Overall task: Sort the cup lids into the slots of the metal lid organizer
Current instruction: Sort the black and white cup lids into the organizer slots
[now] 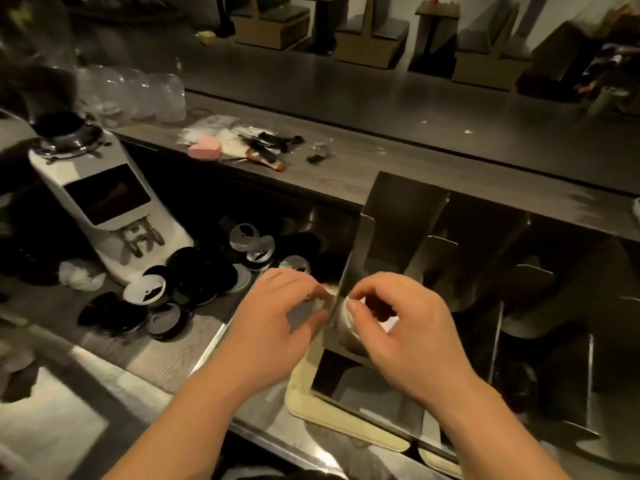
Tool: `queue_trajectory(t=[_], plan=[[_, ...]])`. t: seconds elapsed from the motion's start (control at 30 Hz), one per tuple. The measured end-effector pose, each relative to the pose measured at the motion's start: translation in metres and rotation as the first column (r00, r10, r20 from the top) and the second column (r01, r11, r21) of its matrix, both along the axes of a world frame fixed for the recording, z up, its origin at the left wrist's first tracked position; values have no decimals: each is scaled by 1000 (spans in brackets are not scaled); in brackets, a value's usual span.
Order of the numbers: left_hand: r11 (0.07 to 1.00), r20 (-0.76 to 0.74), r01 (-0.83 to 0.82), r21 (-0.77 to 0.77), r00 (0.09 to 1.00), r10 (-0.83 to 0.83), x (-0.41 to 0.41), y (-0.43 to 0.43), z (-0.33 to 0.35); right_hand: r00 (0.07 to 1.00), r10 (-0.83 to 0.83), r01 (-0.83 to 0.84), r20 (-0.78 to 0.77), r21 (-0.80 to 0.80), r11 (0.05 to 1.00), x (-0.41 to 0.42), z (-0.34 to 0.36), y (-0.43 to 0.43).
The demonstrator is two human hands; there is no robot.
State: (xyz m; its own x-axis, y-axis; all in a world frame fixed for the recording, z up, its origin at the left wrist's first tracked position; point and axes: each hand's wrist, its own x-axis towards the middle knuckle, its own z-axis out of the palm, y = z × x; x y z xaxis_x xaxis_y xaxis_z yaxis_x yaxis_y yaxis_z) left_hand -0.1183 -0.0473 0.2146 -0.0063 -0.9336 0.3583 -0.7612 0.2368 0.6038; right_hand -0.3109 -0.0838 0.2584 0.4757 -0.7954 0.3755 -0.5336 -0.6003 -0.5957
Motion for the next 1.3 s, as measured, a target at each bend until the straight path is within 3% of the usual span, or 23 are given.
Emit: queue_trajectory(t=[0.1, 0.27, 0.43, 0.63, 0.8, 0.9, 0.97, 1.07, 1.3], plan=[[995, -174, -94, 17, 980, 96, 39, 11, 2, 993, 121, -121, -9, 35, 992, 51, -6, -6], [936, -148, -280, 214, 938, 315, 118, 20, -49, 964, 255, -242, -73, 152, 958, 134, -36, -16], [751, 102, -475, 458, 868, 486, 195, 22, -125, 943, 256, -148, -214, 419, 896, 212, -115, -44], [545, 301, -544, 638, 828, 474, 254, 10, -184, 827, 347, -60, -442, 545, 836, 292, -199, -67], [530, 333, -488, 693, 869, 365, 264, -11, -225, 772, 294, -20, -564, 441, 897, 335, -231, -90], [499, 402, -508, 703, 861, 310, 262, -12, -242, 712, 320, -132, -625, 328, 935, 357, -246, -100], [539, 443, -540, 646, 841, 311, 260, -12, -244, 658, 351, -194, -666, 300, 934, 370, -256, -107], [588, 470, -526, 615, 843, 263, 261, -5, -243, 591, 368, -154, -718, 347, 925, 380, -270, -118], [614, 455, -478, 628, 866, 209, 277, -7, -250, 544, 272, -140, -793, 234, 962, 385, -276, -108]])
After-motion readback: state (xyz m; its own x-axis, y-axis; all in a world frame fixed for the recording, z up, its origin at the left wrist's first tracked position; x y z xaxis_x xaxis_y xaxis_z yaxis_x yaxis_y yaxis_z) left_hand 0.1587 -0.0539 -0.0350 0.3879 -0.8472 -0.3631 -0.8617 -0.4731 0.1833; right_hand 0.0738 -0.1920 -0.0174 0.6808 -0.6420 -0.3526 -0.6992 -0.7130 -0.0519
